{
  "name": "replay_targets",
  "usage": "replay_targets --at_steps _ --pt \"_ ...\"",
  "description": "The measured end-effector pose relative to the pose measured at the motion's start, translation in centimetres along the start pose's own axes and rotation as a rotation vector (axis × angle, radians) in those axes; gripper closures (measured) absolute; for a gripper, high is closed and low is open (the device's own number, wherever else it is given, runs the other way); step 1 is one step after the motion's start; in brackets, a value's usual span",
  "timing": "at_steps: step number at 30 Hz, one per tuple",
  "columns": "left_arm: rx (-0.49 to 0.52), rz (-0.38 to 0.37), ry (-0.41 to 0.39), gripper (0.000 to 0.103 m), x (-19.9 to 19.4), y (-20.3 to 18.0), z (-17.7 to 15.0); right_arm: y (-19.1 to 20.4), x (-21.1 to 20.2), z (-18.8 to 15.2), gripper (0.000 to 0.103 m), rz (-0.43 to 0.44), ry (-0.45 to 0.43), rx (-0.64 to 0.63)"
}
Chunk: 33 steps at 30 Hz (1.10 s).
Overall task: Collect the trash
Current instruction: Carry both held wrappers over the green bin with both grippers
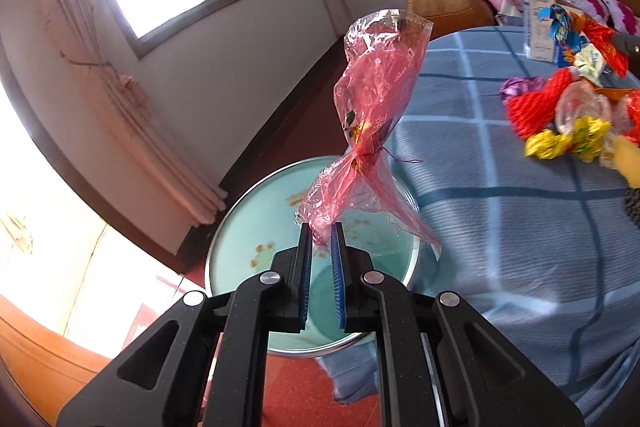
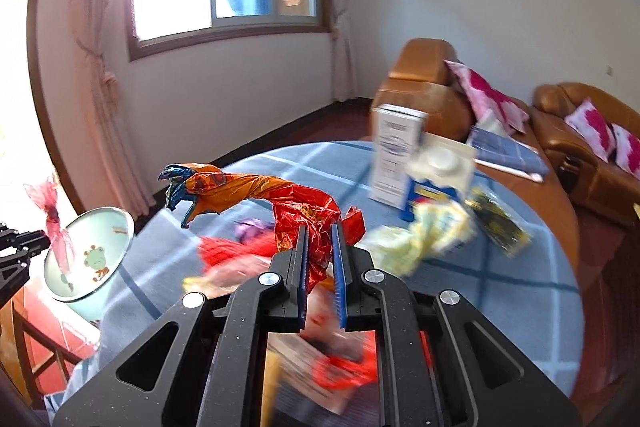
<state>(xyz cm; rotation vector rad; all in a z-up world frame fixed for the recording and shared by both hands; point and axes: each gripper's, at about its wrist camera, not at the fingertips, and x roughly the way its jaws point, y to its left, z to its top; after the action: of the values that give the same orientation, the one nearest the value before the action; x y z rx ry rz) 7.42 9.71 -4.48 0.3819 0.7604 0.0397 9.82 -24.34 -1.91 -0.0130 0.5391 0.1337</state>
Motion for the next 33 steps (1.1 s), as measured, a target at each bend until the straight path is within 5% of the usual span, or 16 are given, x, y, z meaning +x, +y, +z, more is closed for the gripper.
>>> replay_targets --at_steps 17,33 --pt "-0.028 0.123 0.066 0.093 2.0 4.8 -2.3 9.9 5.0 2.6 0.091 0.14 0.02 -0.161" --pt "-0.012 0.18 0.111 0.093 3.6 6.3 -3.2 14.4 7.8 3.1 0.091 0.192 0.039 -0.259"
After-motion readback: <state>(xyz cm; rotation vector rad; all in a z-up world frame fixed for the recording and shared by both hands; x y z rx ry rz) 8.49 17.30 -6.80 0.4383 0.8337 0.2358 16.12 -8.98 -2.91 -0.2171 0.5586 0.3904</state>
